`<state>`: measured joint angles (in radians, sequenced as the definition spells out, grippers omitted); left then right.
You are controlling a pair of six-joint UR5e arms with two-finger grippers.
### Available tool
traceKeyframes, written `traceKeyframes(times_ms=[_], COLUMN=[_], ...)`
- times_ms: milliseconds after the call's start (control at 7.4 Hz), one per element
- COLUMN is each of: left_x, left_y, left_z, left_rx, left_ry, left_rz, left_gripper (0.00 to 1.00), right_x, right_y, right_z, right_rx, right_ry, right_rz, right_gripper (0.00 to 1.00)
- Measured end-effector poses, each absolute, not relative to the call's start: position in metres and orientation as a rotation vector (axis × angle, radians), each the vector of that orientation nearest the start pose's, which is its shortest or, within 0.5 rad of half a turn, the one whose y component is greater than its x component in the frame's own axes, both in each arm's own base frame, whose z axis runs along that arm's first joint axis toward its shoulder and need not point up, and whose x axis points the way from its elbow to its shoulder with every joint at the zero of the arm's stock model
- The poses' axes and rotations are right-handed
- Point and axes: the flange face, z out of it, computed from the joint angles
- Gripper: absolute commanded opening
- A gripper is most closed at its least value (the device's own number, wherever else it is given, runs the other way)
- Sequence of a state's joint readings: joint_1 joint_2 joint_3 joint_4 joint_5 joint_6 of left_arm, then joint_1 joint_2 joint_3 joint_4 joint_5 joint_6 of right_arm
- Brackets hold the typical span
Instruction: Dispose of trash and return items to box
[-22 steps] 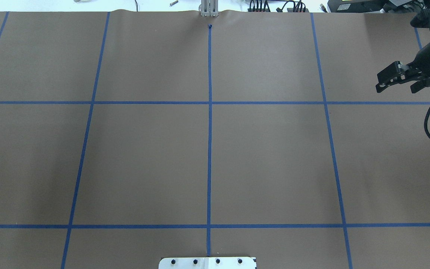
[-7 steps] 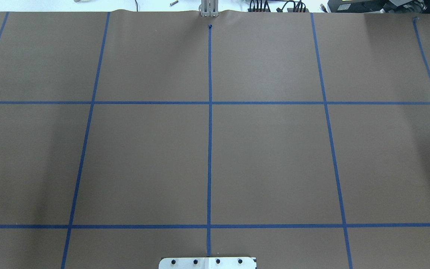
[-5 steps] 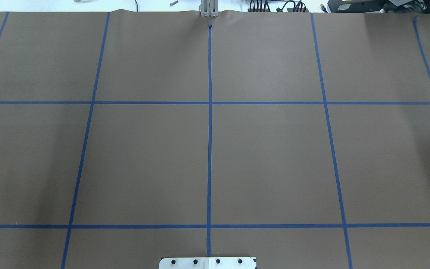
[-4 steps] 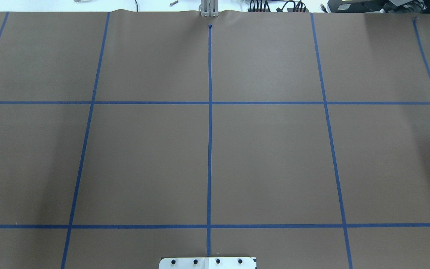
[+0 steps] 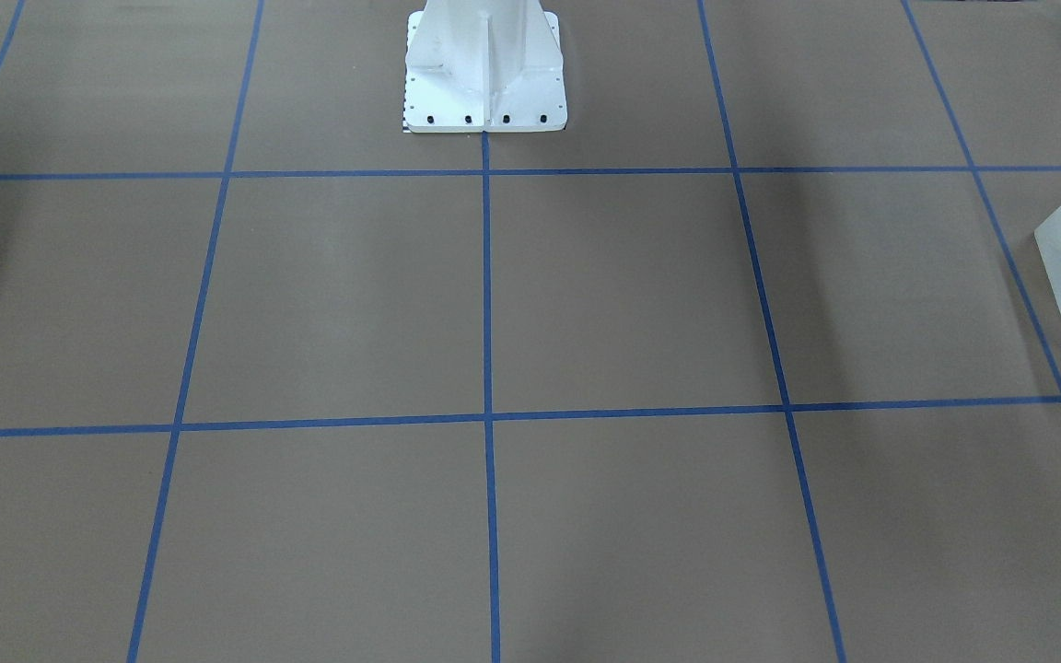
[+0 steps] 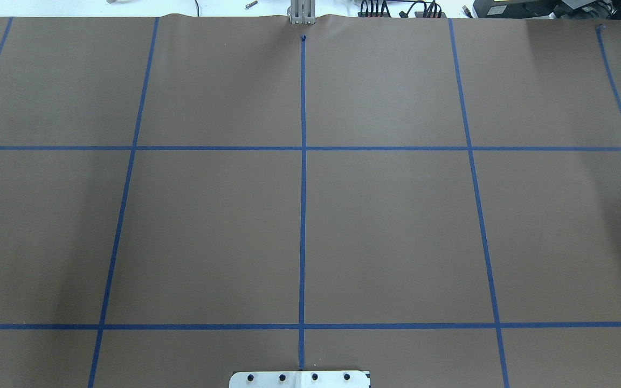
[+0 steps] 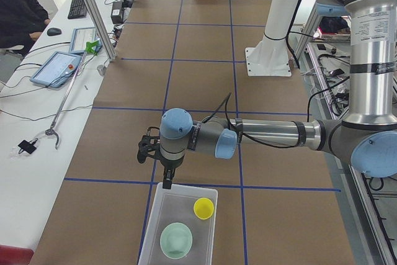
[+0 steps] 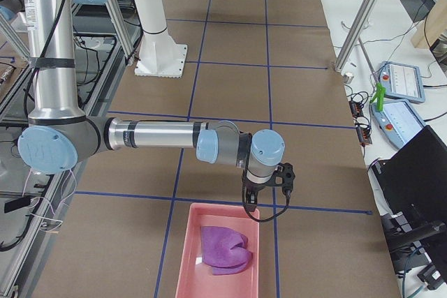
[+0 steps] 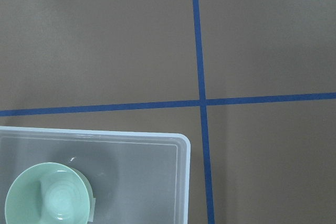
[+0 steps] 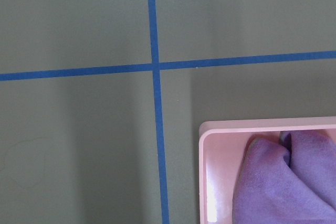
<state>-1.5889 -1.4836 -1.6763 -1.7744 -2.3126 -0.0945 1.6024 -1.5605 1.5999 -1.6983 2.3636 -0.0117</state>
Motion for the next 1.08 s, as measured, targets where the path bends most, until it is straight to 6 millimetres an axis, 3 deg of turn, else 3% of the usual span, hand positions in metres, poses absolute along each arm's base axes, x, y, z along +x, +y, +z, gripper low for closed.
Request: traceKeyframes(times_ms=[1081], left_x=[-0.074], left_y=[-0.472], left_z=[0.6314], left_rx=[0.175], left_ry=[0.746], left_rz=[-0.027], left_gripper=[0.99], right_x=[0.0782], right_y=[-0.4894], right_z=[0.6483], right_rx=[-0.061], right_ry=[-0.793], right_rz=[0.052], right_gripper=[1.0])
